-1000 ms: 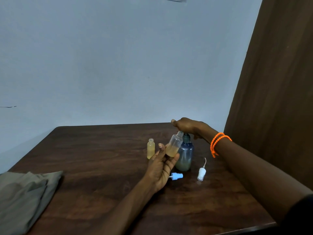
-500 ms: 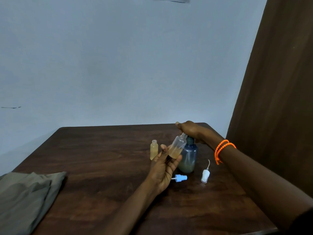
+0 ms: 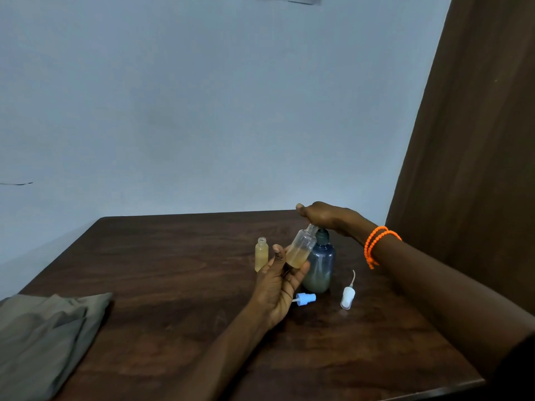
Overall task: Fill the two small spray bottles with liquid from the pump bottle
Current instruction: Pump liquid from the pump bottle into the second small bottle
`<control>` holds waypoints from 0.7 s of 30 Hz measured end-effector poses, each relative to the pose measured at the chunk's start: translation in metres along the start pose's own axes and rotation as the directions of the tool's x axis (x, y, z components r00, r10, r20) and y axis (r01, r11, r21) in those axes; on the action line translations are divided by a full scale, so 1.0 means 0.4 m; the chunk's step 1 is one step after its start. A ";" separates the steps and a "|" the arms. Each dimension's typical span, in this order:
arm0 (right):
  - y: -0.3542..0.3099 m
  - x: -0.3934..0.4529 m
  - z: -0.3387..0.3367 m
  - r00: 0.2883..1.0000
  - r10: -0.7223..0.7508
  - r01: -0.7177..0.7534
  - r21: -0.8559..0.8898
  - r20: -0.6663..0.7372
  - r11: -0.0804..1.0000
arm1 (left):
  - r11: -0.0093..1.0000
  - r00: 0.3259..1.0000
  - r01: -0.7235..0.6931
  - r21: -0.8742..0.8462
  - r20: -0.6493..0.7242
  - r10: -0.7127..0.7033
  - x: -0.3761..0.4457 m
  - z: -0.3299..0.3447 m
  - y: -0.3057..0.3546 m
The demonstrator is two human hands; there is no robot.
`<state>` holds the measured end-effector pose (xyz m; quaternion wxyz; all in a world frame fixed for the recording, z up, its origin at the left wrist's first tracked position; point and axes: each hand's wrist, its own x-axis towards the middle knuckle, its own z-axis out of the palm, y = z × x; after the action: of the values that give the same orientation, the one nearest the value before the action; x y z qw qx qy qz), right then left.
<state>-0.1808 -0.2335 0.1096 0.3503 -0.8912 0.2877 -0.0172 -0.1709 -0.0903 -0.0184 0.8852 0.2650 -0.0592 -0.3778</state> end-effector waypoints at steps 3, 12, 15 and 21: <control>0.005 0.014 0.008 0.999 -0.016 0.017 0.021 -0.036 1.000 | 1.000 1.000 0.000 0.009 0.007 0.000 0.006 -0.002 0.004; -0.003 -0.004 -0.003 0.999 -0.032 0.032 -0.027 -0.016 0.999 | 1.000 1.000 0.000 0.017 0.007 0.000 0.004 -0.003 0.000; 0.010 0.005 0.014 0.998 -0.025 0.027 0.038 -0.054 0.999 | 1.000 1.000 0.001 0.018 0.005 -0.002 0.009 -0.005 0.002; -0.011 -0.030 -0.004 1.000 -0.002 0.002 -0.001 -0.008 1.000 | 0.999 1.000 0.011 0.030 0.003 -0.011 0.005 -0.003 -0.001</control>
<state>-0.1890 -0.2255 0.1155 0.3486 -0.8917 0.2880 -0.0211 -0.1694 -0.0916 -0.0200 0.8789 0.2779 -0.0646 -0.3822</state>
